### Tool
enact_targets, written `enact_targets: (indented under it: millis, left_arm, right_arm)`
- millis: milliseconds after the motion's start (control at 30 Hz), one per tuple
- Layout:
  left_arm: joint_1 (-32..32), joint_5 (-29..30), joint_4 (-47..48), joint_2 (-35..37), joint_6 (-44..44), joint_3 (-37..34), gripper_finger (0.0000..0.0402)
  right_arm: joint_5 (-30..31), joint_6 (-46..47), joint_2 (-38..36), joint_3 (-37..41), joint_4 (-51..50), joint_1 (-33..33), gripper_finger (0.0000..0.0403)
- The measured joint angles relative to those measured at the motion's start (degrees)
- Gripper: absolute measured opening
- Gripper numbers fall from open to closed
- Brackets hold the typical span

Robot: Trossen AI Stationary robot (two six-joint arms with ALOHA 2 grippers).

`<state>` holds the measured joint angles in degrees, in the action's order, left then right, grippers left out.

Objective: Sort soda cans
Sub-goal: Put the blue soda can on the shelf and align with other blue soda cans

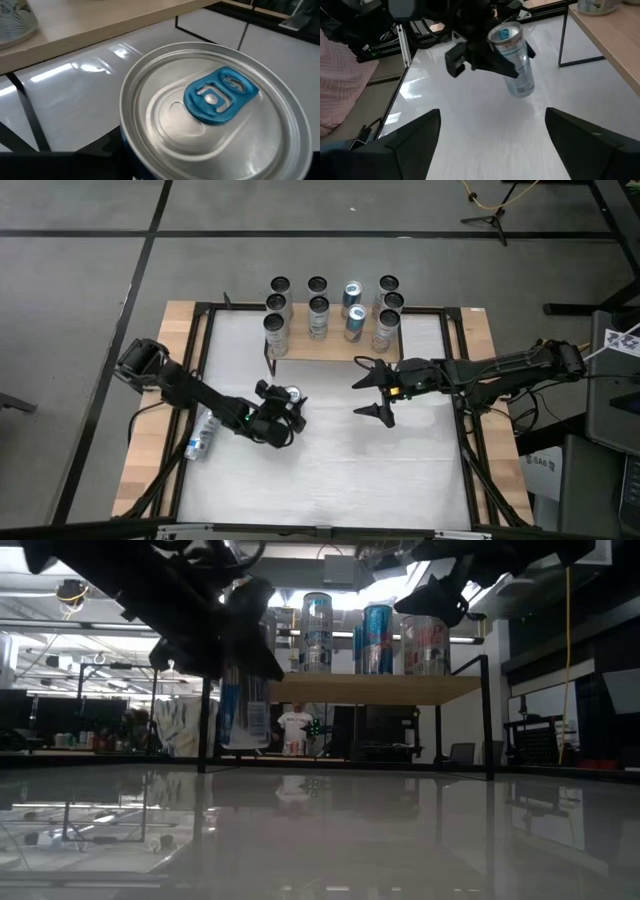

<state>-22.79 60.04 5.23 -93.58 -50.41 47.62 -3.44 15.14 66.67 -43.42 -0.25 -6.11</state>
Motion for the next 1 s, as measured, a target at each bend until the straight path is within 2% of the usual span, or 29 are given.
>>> enact_targets:
  millis: [267,533,800,1000]
  left_arm:
    - [1.5,-1.2,-0.3,-0.7,-1.4,0.0,0.0220]
    - [1.5,-1.6,-4.2,-4.7,-2.8,0.1,0.0221]
    - [1.8,-6.7,-4.5,-6.4,-4.5,0.1,0.0221]
    - [1.8,-7.0,-5.5,-6.5,-4.5,0.1,0.0223]
  right_arm:
    - [0.0,0.0,0.0,0.0,0.0,0.0,0.0356]
    - [0.0,0.0,0.0,0.0,-0.1,0.0,0.0356]
    - [0.0,0.0,0.0,0.0,0.0,0.0,0.0356]
    - [0.0,0.0,0.0,0.0,0.0,0.0,0.0356]
